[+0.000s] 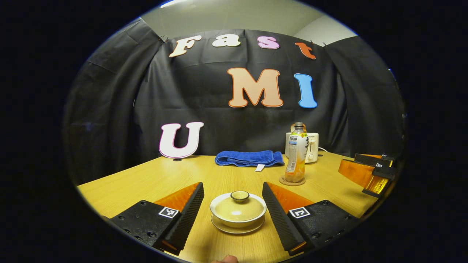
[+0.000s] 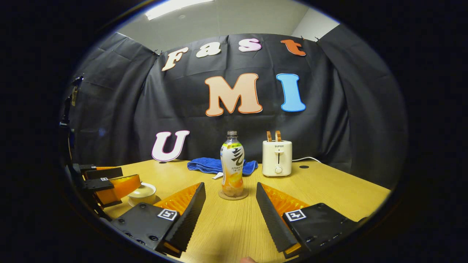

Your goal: Open the teacup lid with one hand, grasp the water bottle and pour water into the teacup with the other hand; after pouring, place the water bottle on the coaster and then close the teacup lid.

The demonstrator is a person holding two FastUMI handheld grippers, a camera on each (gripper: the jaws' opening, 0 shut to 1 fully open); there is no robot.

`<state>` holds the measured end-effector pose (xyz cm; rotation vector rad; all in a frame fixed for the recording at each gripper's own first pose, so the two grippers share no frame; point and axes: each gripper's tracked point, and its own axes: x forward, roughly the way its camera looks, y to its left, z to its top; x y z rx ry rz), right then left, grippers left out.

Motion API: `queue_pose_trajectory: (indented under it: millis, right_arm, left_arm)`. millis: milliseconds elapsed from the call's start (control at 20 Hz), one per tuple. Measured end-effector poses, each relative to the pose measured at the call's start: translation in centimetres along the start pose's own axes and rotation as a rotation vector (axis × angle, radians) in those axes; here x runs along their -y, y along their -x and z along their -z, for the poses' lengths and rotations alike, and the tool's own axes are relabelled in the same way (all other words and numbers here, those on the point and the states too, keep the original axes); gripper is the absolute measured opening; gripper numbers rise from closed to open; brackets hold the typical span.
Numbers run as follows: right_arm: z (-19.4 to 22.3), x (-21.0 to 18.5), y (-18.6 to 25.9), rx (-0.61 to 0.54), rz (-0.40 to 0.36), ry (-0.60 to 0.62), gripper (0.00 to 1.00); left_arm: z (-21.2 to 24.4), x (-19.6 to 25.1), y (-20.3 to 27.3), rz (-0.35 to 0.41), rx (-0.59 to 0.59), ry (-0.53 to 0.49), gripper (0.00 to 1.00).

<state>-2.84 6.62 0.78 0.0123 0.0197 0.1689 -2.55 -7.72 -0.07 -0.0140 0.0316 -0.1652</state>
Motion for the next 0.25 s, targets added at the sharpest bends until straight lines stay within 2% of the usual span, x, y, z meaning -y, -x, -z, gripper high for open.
queue_pose_trajectory:
  millis: [100,150,200,250]
  right_arm:
    - [0.45,-0.11,0.19,-0.008,-0.002,-0.012,0.9]
    - [0.68,-0.11,0.18,-0.015,-0.001,-0.017,0.85]
    - [1.01,-0.07,0.32,-0.021,0.0,-0.021,0.85]
    - [1.19,-0.09,0.38,-0.025,0.0,-0.023,0.95]
  left_arm:
    - [0.18,-0.06,0.14,-0.006,-0.001,-0.004,0.94]
    - [0.23,-0.1,0.2,-0.009,-0.002,-0.005,0.94]
    - [0.14,-0.1,0.2,-0.009,0.003,-0.005,0.94]
    - [0.05,-0.02,0.23,-0.007,0.008,-0.006,0.94]
